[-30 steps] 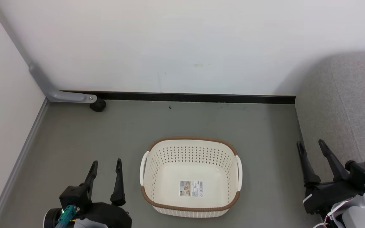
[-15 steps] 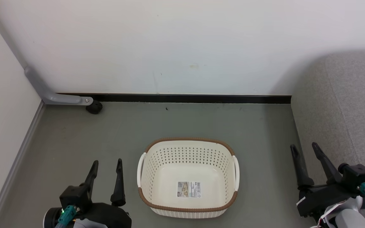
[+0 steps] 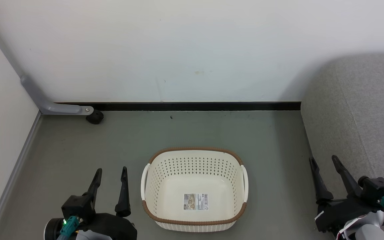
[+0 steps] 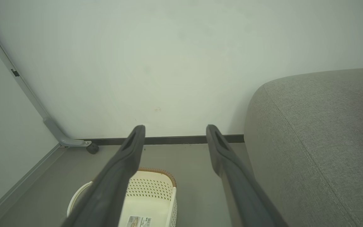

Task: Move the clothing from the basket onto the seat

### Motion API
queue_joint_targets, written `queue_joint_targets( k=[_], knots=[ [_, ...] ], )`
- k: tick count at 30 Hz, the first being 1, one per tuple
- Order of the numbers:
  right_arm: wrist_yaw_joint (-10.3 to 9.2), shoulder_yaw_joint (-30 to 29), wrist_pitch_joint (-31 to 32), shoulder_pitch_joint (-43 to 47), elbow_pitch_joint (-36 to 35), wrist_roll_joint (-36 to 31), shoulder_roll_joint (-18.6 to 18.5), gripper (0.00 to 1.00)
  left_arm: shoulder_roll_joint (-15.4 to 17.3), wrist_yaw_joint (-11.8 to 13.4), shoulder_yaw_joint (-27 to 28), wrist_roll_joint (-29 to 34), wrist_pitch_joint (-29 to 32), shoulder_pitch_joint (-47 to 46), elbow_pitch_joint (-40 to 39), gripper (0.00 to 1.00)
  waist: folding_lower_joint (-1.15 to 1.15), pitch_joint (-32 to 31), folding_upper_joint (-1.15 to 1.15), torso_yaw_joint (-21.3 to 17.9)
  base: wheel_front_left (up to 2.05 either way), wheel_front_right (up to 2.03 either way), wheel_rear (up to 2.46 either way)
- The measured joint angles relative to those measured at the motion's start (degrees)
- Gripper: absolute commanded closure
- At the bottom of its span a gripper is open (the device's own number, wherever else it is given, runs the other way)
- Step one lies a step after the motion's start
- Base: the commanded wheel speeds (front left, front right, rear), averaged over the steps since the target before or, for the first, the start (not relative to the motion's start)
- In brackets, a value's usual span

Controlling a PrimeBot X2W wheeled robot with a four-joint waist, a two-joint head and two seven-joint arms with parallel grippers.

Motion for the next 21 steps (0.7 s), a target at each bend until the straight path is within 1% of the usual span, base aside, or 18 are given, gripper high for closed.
queue_joint_targets(
  k=[5, 6, 12, 17, 21],
  knots=[
    [0.00, -0.1, 0.0, 0.0, 0.5, -0.2, 0.1, 0.00, 0.0, -0.1, 0.2, 0.3, 0.0, 0.0, 0.0, 0.00, 0.00, -0.3, 0.00, -0.4, 0.00, 0.00, 0.00],
    [0.00, -0.1, 0.0, 0.1, 0.5, -0.4, 0.1, 1.00, 0.0, -0.5, 0.1, 0.3, 0.0, 0.0, 0.0, 1.00, 0.00, -0.3, 0.00, -0.4, 0.00, 0.00, 0.00],
    [0.00, 0.2, 0.4, 3.4, 3.7, -0.2, 1.4, 1.00, -0.8, -0.5, -0.3, -0.2, 0.2, 3.0, 3.1, 1.00, 0.00, -0.3, 0.00, -0.5, 0.00, 0.00, 0.00],
    [0.00, -0.6, 1.3, 3.3, 3.7, 2.2, 1.5, 1.00, -0.8, -0.6, 0.9, -2.4, 1.3, 3.1, 3.1, 1.00, 0.00, -0.4, 0.00, -0.7, 0.00, 0.00, 0.00],
    [0.00, -1.4, 2.2, 3.3, 3.5, 5.3, 1.5, 1.00, -0.9, -1.5, 1.6, -5.6, 2.2, 3.1, 3.1, 1.00, 0.00, -0.4, 0.00, -1.0, 0.00, 0.00, 0.00]
  ],
)
